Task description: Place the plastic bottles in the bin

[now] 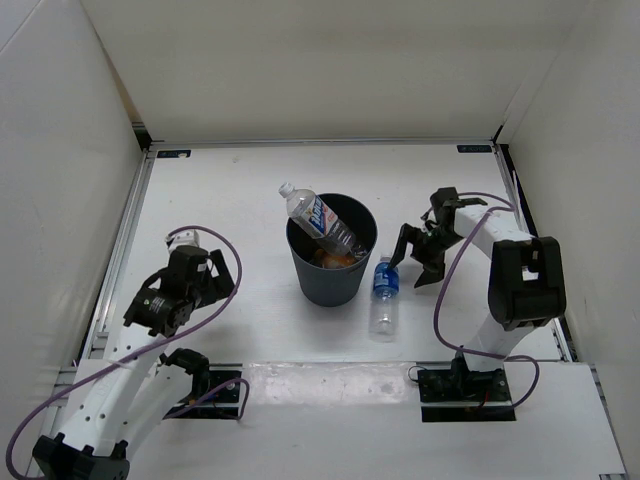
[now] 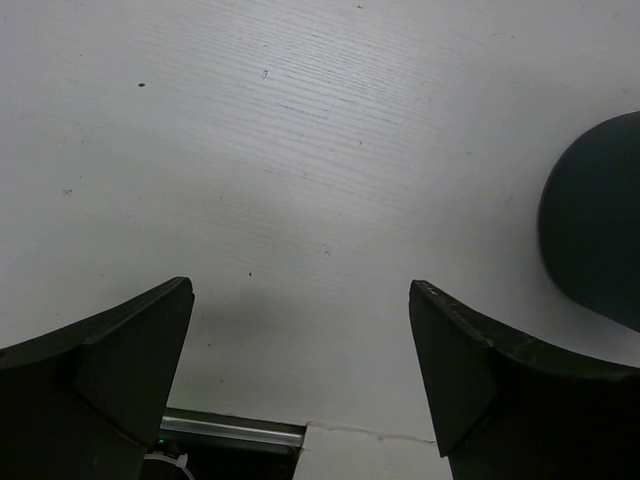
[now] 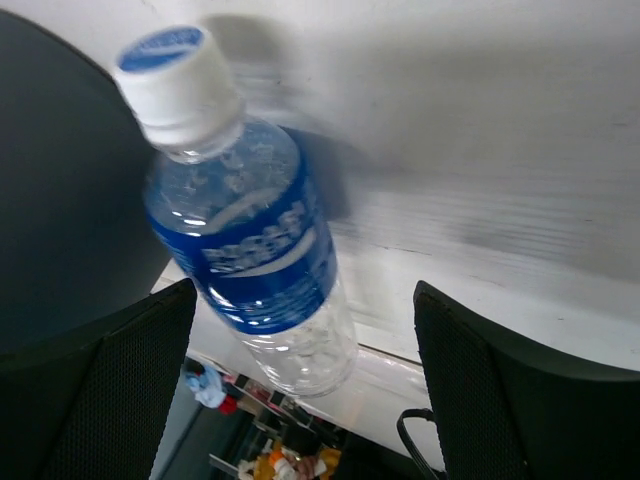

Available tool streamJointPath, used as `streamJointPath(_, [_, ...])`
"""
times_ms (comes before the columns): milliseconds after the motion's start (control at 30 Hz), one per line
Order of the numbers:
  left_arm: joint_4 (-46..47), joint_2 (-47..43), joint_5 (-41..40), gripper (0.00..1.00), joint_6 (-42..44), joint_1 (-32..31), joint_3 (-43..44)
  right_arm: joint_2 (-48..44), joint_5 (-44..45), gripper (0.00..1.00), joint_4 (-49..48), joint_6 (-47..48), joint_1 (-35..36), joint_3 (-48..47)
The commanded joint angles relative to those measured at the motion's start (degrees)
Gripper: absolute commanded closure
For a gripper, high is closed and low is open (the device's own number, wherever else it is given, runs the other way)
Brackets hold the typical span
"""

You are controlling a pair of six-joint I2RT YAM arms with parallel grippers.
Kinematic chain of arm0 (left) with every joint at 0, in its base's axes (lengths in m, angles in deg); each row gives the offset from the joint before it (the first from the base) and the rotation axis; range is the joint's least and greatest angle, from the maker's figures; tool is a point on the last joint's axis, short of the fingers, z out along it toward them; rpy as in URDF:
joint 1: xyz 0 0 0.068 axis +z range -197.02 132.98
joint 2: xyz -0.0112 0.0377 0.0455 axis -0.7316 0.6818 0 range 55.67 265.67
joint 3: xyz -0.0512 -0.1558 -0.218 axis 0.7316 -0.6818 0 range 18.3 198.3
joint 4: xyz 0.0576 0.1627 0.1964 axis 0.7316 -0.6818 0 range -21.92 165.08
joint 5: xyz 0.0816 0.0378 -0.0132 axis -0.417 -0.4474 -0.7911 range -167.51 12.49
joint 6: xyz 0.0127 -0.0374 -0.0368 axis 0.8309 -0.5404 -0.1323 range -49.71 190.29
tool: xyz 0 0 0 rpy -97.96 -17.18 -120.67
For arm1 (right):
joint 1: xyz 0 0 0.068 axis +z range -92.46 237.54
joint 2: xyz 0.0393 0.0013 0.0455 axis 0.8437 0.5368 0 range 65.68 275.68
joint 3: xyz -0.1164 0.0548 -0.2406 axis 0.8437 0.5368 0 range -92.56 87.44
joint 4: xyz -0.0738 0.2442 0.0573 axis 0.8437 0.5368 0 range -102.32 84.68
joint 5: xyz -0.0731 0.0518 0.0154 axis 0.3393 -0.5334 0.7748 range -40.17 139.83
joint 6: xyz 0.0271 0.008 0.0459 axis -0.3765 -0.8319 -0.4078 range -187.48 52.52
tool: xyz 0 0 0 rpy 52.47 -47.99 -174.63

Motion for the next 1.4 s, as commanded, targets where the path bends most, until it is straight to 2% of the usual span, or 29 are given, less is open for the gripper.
streamJointPath(0, [1.2, 0.72, 0.8, 0.01, 0.61, -0.29, 0.84, 0.78, 1.62, 0.1, 0.9, -1.7, 3.25, -1.09])
streamJointPath(167, [1.73, 0.28, 1.42, 0.01, 0.87, -0.2, 0.93, 1.93, 3.56, 0.1, 0.55, -3.72, 8.09, -0.21])
streamJointPath(367, [1.03, -1.3, 1.86, 0.01, 0.61, -0.73, 0.84, 3.07, 3.56, 0.12, -3.83, -7.58, 10.64, 2.43])
streamJointPath(467, [0.85, -2.09, 1.77, 0.01, 0.52, -1.52, 1.02, 3.33, 3.56, 0.26, -6.64, -9.26, 12.14, 3.22])
streamJointPath(500, [0.76, -2.0, 1.86, 0.01, 0.69, -2.05, 1.02, 3.16, 3.82, 0.36, -7.18, -9.52, 12.92, 3.48])
streamJointPath(567, [0.59, -1.83, 1.86, 0.01, 0.78, -2.4, 1.1, 2.72, 3.91, 0.49, -7.97, -9.87, 13.28, 3.75])
streamJointPath(600, [0.93, -1.65, 2.03, 0.01, 0.96, -2.49, 1.02, 2.02, 4.34, 0.59, -8.32, -9.79, 13.19, 3.92])
streamJointPath(800, [2.52, -0.25, 2.83, 0.01, 2.28, -2.49, 0.84, -4.21, 7.68, 0.81, -7.8, -5.22, 10.83, 4.01])
streamJointPath(867, [3.13, 0.11, 3.18, 0.01, 2.81, -2.4, 0.84, -7.45, 9.97, 0.98, -6.13, -2.25, 8.28, 2.53])
streamJointPath(933, [3.57, -0.15, 3.44, 0.01, 3.07, -2.4, 0.58, -12.72, 14.26, 1.0, -3.24, -0.3, 5.57, 0.86])
streamJointPath(1033, [4.71, -0.68, 3.79, 0.01, 3.51, -2.49, 0.05, -17.93, 18.75, 1.0, 1.33, 4.7, 1.86, -6.25])
streamJointPath(1167, [7.6, -1.91, 4.67, 0.01, 3.25, -2.49, -2.14, -20.74, 17.89, 1.0, 6.17, 8.84, -4.11, -22.77])
streamJointPath(1267, [9.02, -2.09, 5.02, 0.01, 3.07, -2.49, -3.2, -21.01, 17.35, 1.0, 7.41, 12.09, -1.33, -35.78])
streamJointPath(1300, [9.89, -1.48, 5.11, 0.01, 3.16, -2.49, -3.2, -20.92, 18.75, 1.0, 7.32, 14.45, 1.74, -42.5])
streamJointPath(1333, [9.99, -1.39, 5.2, 0.01, 3.42, -2.49, -3.2, -20.66, 19.11, 1.0, 7.06, 15.17, 3.42, -44.75])
streamJointPath(1367, [10.51, -0.95, 5.29, 0.01, 3.51, -2.49, -3.2, -19.79, 19.2, 1.0, 7.05, 16.22, 8.14, -46.68])
